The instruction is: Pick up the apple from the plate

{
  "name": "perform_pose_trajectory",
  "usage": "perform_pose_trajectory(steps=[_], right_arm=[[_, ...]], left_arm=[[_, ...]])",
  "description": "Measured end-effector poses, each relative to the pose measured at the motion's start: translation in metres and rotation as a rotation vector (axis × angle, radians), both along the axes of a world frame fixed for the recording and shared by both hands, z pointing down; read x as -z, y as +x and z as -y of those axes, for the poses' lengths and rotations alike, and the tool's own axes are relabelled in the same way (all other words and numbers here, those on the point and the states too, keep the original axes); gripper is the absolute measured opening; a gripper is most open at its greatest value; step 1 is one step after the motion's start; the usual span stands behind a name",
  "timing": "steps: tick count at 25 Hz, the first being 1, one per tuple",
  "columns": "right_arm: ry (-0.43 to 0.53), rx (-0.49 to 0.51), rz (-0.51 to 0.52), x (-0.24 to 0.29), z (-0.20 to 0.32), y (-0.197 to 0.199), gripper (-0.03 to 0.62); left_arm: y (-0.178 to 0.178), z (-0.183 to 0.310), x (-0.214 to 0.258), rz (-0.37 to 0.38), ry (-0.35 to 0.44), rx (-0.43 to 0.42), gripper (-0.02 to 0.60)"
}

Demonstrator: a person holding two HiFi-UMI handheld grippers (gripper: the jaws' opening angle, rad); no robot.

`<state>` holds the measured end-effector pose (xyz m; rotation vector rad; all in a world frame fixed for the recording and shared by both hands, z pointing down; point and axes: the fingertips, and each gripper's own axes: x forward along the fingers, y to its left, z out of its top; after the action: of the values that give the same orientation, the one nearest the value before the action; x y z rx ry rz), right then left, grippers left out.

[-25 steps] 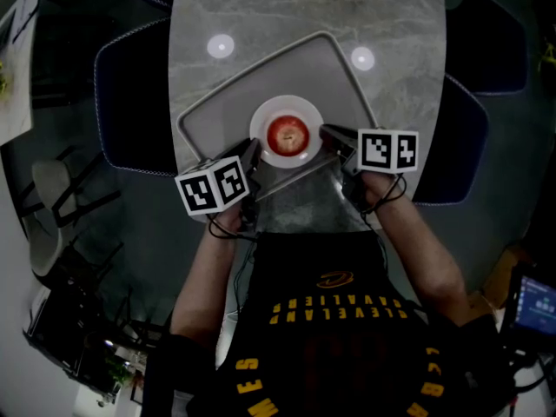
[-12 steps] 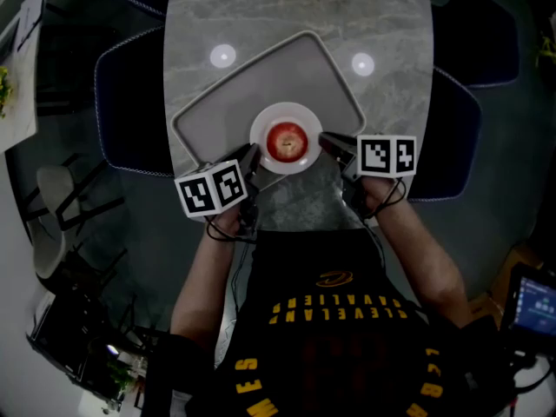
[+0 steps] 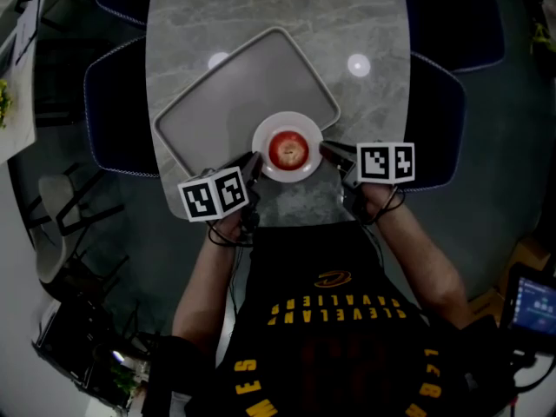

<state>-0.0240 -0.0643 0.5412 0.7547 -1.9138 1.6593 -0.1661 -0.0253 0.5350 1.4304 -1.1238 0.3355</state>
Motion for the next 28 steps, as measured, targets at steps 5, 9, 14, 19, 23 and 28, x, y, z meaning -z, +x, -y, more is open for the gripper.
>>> perform_pose_trajectory(steps=[5, 9, 14, 19, 23, 28], right_arm=[[-0.003, -0.023, 0.003, -0.001, -0.010, 0.025, 0.035], [-0.011, -0.046, 0.002, 0.000, -0.019, 0.048, 0.035], [-0.007, -0.062, 0.009, -0.002, -0.027, 0.071, 0.035], [-0.008, -0.083, 0.003, -0.005, -0.035, 0.093, 0.035], [-0.013, -0.105, -0.003, -0.010, -0.043, 0.110, 0.035], [-0.022, -0.129, -0.008, -0.016, -0.053, 0.131, 0.035]], left_arm=[[0.025, -0.009, 0.000, 0.000, -0.008, -0.029, 0.049], [0.046, -0.014, 0.003, -0.008, -0.011, -0.043, 0.049], [0.069, -0.019, 0.000, -0.002, -0.009, -0.061, 0.048], [0.090, -0.027, -0.006, -0.007, -0.020, -0.083, 0.048], [0.107, -0.031, -0.013, -0.010, -0.027, -0.105, 0.048], [0.127, -0.037, -0.020, -0.011, -0.042, -0.135, 0.048]])
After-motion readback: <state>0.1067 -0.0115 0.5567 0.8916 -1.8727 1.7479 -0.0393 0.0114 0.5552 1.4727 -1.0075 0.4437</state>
